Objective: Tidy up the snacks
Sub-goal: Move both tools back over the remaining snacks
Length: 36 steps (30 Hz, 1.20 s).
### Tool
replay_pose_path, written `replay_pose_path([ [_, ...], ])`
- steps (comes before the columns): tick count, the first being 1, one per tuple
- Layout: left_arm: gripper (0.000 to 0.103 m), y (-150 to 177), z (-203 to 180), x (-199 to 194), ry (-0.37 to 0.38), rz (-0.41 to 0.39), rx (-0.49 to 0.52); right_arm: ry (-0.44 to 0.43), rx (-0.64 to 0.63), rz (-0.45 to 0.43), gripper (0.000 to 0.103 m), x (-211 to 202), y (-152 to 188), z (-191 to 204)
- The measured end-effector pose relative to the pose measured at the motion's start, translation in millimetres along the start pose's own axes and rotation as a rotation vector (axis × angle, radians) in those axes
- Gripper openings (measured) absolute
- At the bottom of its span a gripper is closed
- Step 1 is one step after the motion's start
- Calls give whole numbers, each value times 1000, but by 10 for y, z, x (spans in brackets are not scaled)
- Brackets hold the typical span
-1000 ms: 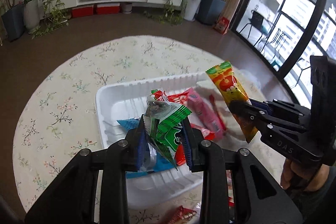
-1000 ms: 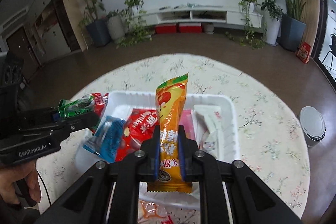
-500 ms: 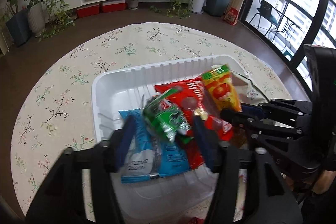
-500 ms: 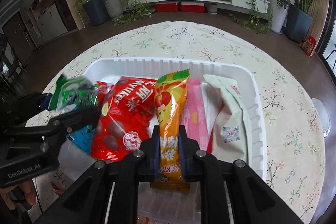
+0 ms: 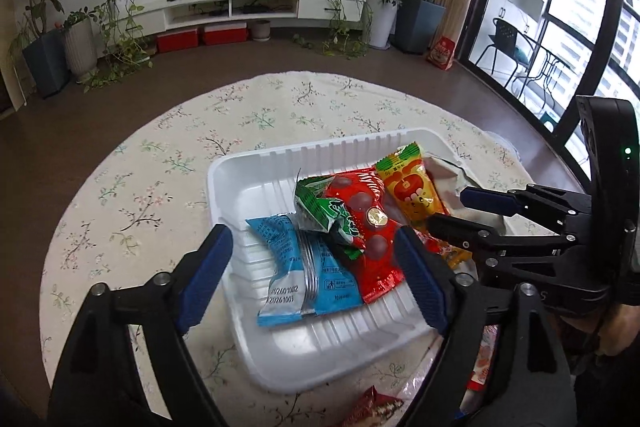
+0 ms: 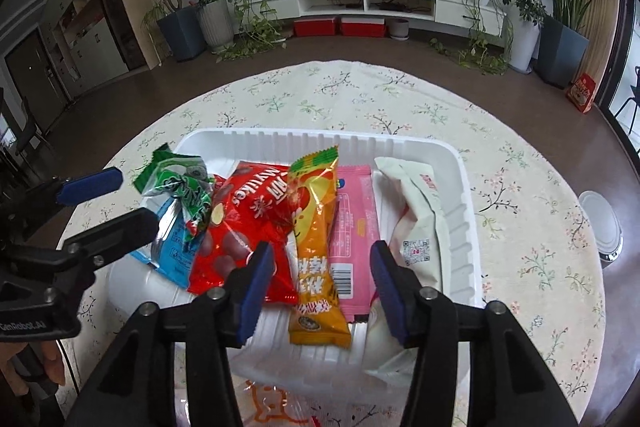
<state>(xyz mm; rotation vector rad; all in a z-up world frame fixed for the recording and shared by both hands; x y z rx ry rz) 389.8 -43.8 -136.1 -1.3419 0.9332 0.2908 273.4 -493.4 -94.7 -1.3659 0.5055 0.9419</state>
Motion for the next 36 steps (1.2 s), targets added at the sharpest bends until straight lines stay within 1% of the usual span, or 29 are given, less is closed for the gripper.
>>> replay_pose_path([
  [4,97,71,-62,-323,-9,-44,-8,17,-24,-41,67,-207,35,56],
  [6,103,146,-58,-482,-17,-61,-23,16,-28,-57,70,-312,29,72],
  [11,103,356,-53,-812,-29,-89,-77,12,-37,-91,73,-581,103,145],
  [14,103,515,-86,-987,-52,-90,-81,3,-51,-111,76,-764,173,195],
  [18,103,769,-180,-1189,-62,-96,-94,-4,-35,-126,77,-990,316,137],
  [20,103,897,-232,-1276,-44,-99,-112,-16,-15,-135,77,-1130,423,100],
  [23,103,1122,-331,-1344,-15,-59,-148,-32,16,-128,78,-1278,619,9],
  [25,103,1263,-408,-1352,6,-31,-186,-47,43,-113,78,-1355,830,-44],
  [27,103,1382,-509,-1353,31,8,-228,-36,64,-92,78,-1407,1067,-110],
  [30,103,1443,-740,-1288,48,49,-197,-20,115,-32,76,-1403,1450,-189],
  [32,103,1436,-849,-1217,54,74,-182,-33,149,2,75,-1418,1645,-212],
  [36,103,1484,-996,-1078,30,141,-178,-39,135,7,75,-1497,1781,-132],
])
Point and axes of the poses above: each gripper's, at about its wrist camera, not at the fingertips, and x roughly the way its jaws point, z to its left, y to its underside, the point moved 10 cm from there along x, roughly the way its jaws point, and after that the axes turned 5 degrees about x, right-handed, at the moved point
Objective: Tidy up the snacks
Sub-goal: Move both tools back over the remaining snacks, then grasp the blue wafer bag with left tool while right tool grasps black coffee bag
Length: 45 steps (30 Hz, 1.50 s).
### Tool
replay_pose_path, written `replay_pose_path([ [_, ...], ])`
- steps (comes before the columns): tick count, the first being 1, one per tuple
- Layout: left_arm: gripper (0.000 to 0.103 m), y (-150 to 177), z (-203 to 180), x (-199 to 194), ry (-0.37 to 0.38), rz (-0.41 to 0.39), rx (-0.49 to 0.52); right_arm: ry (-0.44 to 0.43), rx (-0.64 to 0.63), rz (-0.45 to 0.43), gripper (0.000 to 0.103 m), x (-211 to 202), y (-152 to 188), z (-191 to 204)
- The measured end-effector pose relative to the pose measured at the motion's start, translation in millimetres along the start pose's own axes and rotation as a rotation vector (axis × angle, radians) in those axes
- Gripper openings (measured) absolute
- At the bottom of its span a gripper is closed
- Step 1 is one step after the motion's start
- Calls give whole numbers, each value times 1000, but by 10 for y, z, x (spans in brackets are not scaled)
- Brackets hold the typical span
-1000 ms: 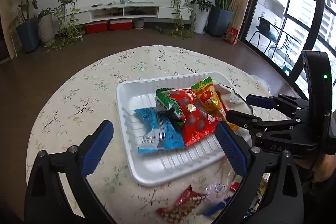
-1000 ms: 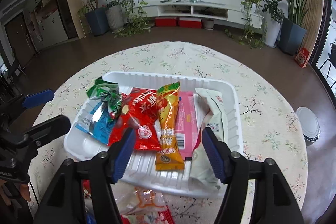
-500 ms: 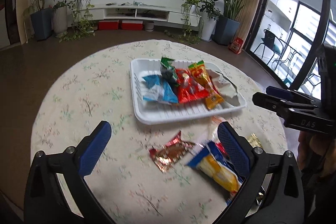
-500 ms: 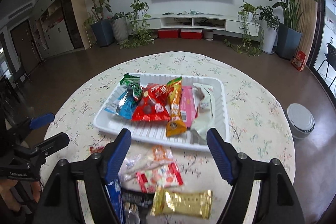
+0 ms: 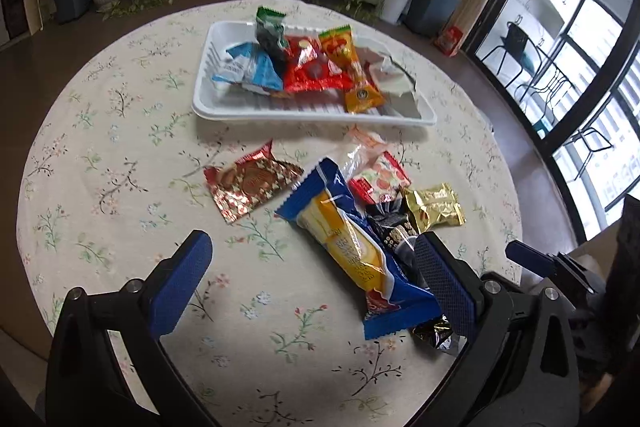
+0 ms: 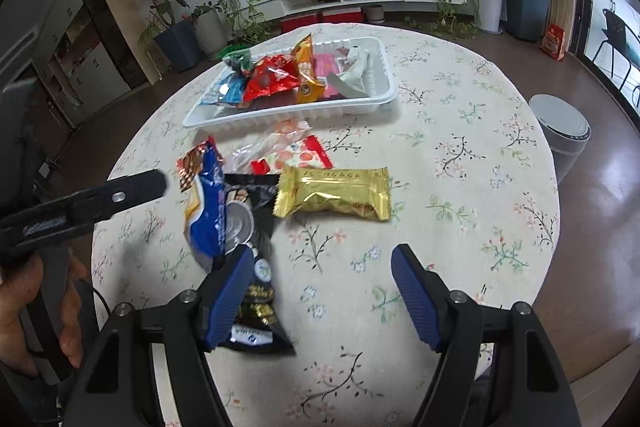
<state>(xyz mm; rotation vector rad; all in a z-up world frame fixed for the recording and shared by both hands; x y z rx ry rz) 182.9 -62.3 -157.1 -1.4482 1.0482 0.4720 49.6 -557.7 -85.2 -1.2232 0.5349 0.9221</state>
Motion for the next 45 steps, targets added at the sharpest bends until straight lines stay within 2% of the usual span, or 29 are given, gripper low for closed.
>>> replay_pose_path([
  [6,101,51,-57,210,-42,61,13,-13,-11,10,75,25,132,73],
  [14,101,139,-108,482,-62,129,56,-14,-20,14,75,25,203,59],
  [27,101,165,310,313,-140,113,44,-6,-22,21,75,39,215,55],
  [32,101,214,419,326,-136,140,17,5,-33,39,75,71,252,86],
  [34,100,215,434,328,-122,145,-37,7,-37,46,75,86,267,103],
  [39,100,122,251,368,-52,140,-107,8,-52,62,75,135,295,151],
  [44,100,71,76,588,-49,180,-83,10,-59,73,75,183,277,174],
  [45,95,83,71,626,-55,188,-80,9,-62,77,75,197,268,181],
])
Point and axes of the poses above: each gripper's, at about its wrist camera, not at the fingertips, and x roughly the way its jaws point, z to its left, y to its underside, the point moved 10 cm from there along x, roughly the way its jaws point, and after that the axes turned 5 degrees about x, right-handed, at the moved point
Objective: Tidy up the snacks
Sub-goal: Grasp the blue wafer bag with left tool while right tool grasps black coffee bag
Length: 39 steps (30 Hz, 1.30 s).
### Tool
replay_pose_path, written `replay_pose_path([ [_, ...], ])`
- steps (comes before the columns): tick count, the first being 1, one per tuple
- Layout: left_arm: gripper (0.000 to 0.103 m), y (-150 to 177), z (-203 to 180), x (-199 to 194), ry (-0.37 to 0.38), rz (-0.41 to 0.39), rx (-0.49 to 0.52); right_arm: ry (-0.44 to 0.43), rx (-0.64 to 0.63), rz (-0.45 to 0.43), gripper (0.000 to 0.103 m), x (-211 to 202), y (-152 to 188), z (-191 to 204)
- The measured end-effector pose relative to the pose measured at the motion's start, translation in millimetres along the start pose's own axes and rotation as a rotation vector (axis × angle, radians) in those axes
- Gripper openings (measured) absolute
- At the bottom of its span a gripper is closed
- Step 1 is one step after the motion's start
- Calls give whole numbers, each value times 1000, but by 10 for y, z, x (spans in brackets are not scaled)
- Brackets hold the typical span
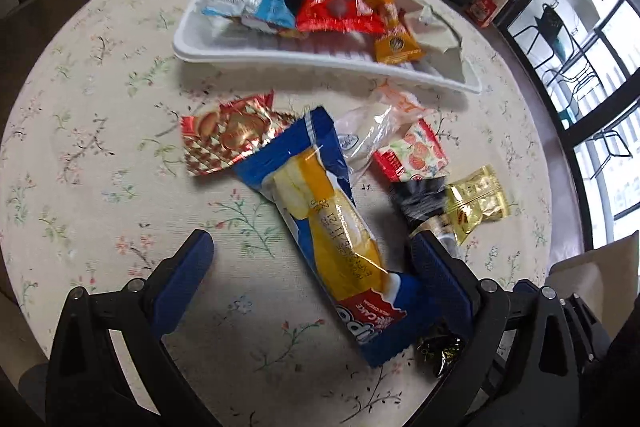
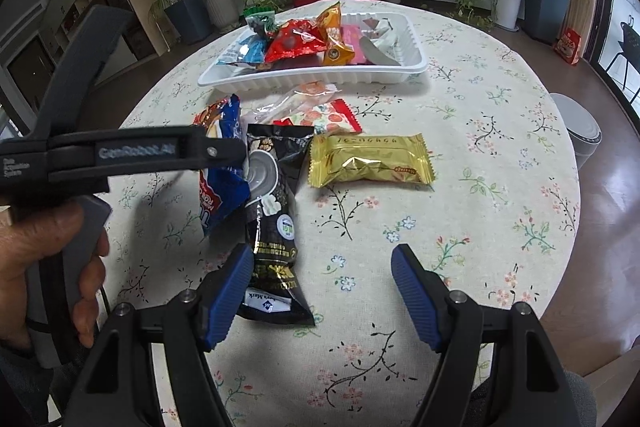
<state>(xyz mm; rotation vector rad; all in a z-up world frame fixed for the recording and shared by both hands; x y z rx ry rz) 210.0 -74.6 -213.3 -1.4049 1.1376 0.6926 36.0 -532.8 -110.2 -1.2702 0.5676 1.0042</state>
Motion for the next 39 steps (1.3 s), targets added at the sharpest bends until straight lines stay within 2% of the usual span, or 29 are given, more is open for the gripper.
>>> replay_pose_path([
  [2,83,28,-29,77,-16,18,26,8,-19,2,75,14,-21,22],
  [4,82,26,-47,92,-45,14,58,11,-39,9,74,37,-37,55],
  [5,77,20,-41,89,-48,14,58,11,-44,14,73,42,-38,66],
  [6,68,5,-25,76,-55,16,60,16,-52,27,72,60,-31,69],
  [11,47,4,89,49,-97,26,108,3,-36,55,72,21,5,32],
  [16,47,61,80,17,-163,46,206,8,-41,40,72,13,-108,88],
  [20,47,126,121,-23,-183,46,251,-11,-67,60,72,130,-152,234],
  [23,50,180,184,-48,-187,31,259,-5,-69,94,66,317,-168,283],
  [25,56,182,232,-56,-193,23,261,18,-81,113,64,430,-160,298],
  [26,66,187,268,-62,-213,21,265,27,-85,121,62,464,-145,300],
  [27,71,176,301,-65,-231,19,263,39,-94,125,62,495,-124,301],
  [32,71,132,298,-48,-210,-4,251,56,-109,109,61,467,-69,293],
  [34,67,114,275,-44,-197,-22,255,68,-113,104,57,455,-57,277],
  [37,51,64,217,10,-148,-30,259,89,-132,99,52,450,-55,266],
  [39,39,67,144,18,-132,-34,276,90,-133,95,41,440,-54,261],
])
Point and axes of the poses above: each gripper's, at about its wrist camera, not at the fingertips, and x roughly the way its jaws point, z to its left, y to its underside, the point moved 10 cm from there along x, roughly the way its jaws point, and after that the axes turned 5 degrees about x, right-handed, at the moved point
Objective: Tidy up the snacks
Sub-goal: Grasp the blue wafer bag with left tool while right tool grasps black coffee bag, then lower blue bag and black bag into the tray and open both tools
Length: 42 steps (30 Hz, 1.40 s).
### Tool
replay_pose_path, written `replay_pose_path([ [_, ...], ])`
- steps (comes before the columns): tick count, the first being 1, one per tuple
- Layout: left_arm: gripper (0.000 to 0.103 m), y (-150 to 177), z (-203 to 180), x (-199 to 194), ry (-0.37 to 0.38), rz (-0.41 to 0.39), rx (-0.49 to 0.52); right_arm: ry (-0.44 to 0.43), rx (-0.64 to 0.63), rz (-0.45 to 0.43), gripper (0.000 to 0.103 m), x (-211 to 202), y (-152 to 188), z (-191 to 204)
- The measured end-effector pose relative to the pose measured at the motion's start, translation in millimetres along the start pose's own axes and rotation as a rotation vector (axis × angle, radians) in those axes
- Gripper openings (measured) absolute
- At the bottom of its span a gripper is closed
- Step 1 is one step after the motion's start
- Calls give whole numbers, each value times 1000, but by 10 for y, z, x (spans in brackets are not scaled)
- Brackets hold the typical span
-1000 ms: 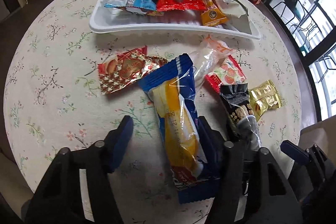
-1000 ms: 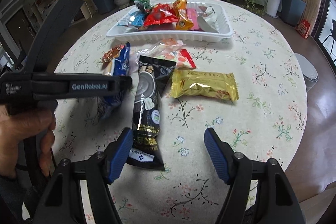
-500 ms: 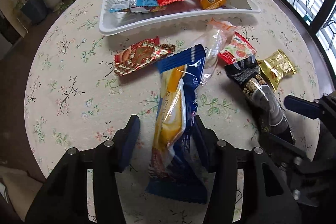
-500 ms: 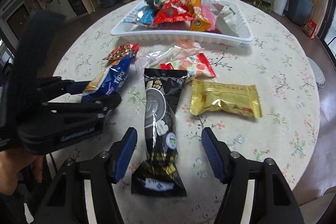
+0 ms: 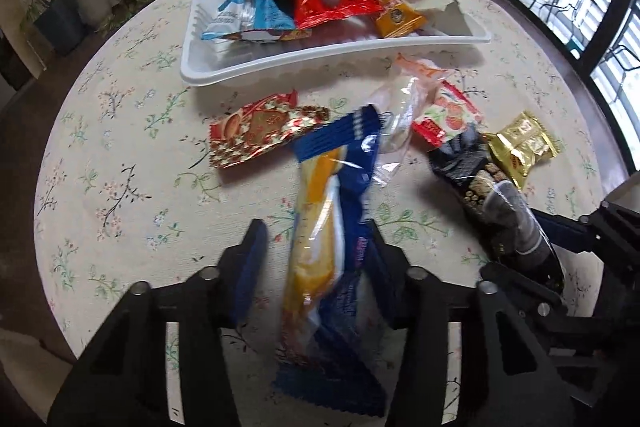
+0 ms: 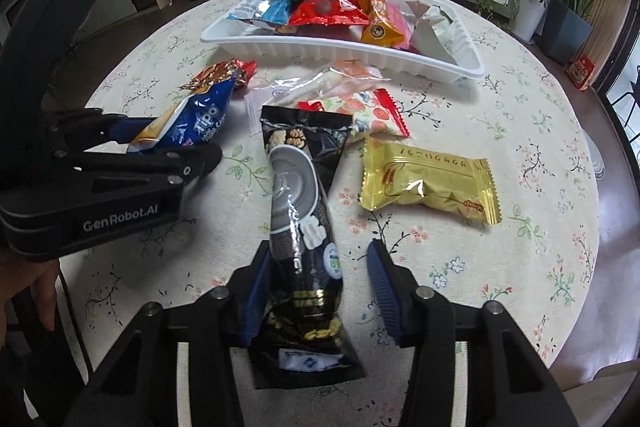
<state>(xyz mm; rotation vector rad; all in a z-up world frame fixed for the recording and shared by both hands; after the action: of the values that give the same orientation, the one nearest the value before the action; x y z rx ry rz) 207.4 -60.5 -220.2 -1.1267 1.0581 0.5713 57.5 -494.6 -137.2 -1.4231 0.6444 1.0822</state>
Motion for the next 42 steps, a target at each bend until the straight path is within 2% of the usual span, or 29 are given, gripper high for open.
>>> replay_pose_path([
  [2,32,-6,-53,-11,9,-6,12,3,-5,-3,35,-14,6,1],
  [8,29,4,-89,-38,9,-18,26,-12,7,-8,33,-35,30,5],
  [14,27,61,-58,-104,25,-46,9,-75,59,-20,32,-117,71,2],
  [19,27,128,4,-240,73,-77,-31,-144,125,-45,31,-271,65,-40],
  [28,27,161,162,-694,204,-151,-123,-259,223,-77,31,-514,-35,-134],
  [31,27,127,245,-821,258,-177,-166,-289,261,-88,31,-584,-93,-204],
  [36,27,-22,428,-966,304,-215,-209,-322,322,-129,31,-726,-284,-417],
  [42,27,-341,798,-1098,285,-254,-233,-289,394,-202,31,-884,-622,-878],
])
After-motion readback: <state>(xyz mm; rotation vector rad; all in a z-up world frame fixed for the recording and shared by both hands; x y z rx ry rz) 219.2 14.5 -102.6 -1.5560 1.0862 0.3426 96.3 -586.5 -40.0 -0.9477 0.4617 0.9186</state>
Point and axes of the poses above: each gripper's, at about its wrist camera, not at the fingertips, and x roughly the way its jaws point, z to its left, y to its underside, the point moved 10 cm from there along x, roughly the way its jaws point, and after that the axes turned 5 degrees about x, right-handed, at the moved point
